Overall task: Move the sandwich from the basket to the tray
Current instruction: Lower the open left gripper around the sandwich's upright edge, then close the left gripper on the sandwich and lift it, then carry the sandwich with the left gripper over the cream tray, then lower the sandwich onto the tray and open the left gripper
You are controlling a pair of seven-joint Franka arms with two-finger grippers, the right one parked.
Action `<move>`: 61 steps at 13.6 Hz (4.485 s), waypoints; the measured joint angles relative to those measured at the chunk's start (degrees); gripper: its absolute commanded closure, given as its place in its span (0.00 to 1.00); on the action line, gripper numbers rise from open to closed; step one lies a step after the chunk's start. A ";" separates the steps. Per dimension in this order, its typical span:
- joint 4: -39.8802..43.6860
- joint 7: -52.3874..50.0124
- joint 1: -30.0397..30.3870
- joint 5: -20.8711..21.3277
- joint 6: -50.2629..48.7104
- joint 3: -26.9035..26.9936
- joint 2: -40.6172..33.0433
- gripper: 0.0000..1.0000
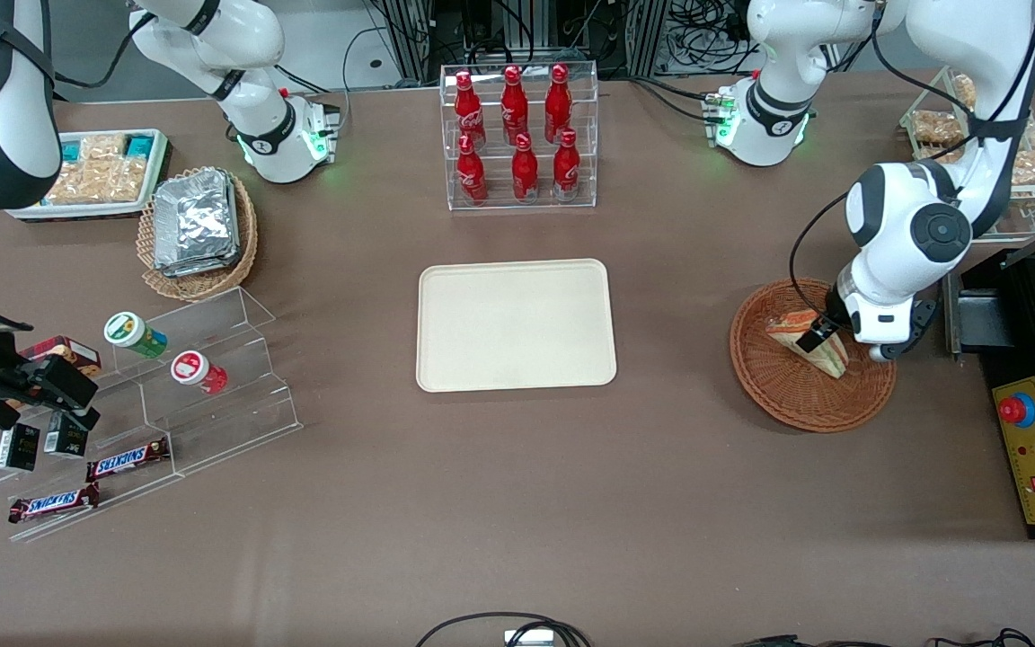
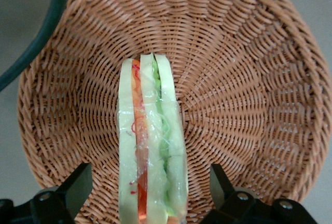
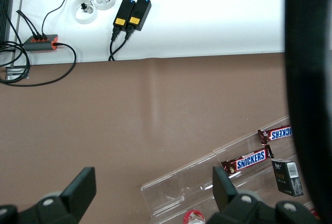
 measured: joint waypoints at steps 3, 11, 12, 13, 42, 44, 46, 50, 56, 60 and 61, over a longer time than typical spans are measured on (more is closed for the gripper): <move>-1.48 -1.24 0.00 0.00 3.94 0.00 2.14 0.00; -1.77 -1.59 0.00 0.00 5.39 0.00 3.49 1.00; -1.77 -1.59 0.00 0.00 5.42 0.00 3.49 1.00; -1.77 -1.59 0.00 0.00 5.42 0.00 3.49 1.00; 27.05 -3.97 -17.37 16.26 -23.40 -26.77 11.58 1.00; 30.36 -4.82 -19.97 20.22 -23.33 -26.75 17.16 0.97; 33.36 -5.51 -21.92 22.56 -22.86 -26.70 22.52 0.97; 36.06 -9.52 -24.87 25.03 -19.06 -26.65 29.20 0.97; 35.71 -10.47 -25.36 25.36 -19.23 -26.65 31.03 0.22; 35.80 -14.98 -25.36 25.36 -21.40 -26.65 30.99 0.00; 35.94 -16.72 -25.34 25.36 -21.61 -26.63 30.90 0.00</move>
